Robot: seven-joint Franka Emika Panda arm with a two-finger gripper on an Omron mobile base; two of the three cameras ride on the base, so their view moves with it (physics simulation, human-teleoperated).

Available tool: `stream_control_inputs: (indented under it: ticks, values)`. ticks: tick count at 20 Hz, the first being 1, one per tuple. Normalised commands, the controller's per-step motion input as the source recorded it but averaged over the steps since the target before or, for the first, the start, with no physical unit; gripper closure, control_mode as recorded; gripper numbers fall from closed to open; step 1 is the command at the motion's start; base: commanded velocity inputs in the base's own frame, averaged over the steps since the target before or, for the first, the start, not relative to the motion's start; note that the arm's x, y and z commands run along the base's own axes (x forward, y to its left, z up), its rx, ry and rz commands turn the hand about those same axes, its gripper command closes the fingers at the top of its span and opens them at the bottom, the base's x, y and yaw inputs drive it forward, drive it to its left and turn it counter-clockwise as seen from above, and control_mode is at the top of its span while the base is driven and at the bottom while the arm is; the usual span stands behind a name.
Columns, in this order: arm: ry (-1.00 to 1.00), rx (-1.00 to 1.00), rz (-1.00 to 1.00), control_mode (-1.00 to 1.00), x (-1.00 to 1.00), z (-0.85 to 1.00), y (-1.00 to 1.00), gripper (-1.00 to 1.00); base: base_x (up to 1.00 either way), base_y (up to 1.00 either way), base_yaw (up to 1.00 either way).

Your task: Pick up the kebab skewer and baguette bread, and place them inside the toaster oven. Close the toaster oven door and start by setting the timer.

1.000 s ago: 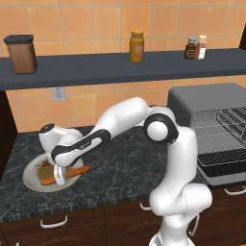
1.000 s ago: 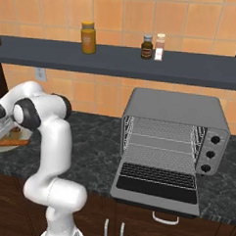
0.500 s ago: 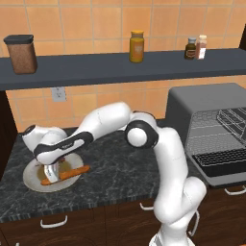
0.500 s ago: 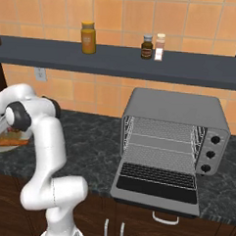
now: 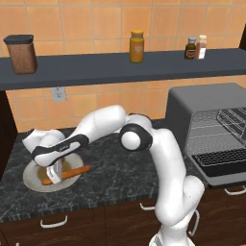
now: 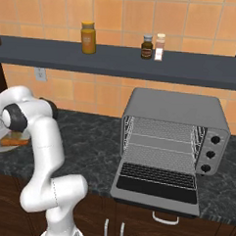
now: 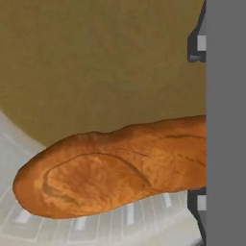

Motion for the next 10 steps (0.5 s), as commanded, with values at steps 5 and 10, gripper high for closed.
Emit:
stream_control_inputs:
  ticks: [5, 10]
  values:
    - [0.0, 0.0, 0.0, -1.0, -0.01, -0.22, -0.44, 1.0, 0.0, 0.0, 0.0]
    - [-0.03, 0.09, 0.0, -1.0, -0.16, -0.06, -0.49, 1.0, 0.0, 0.0, 0.0]
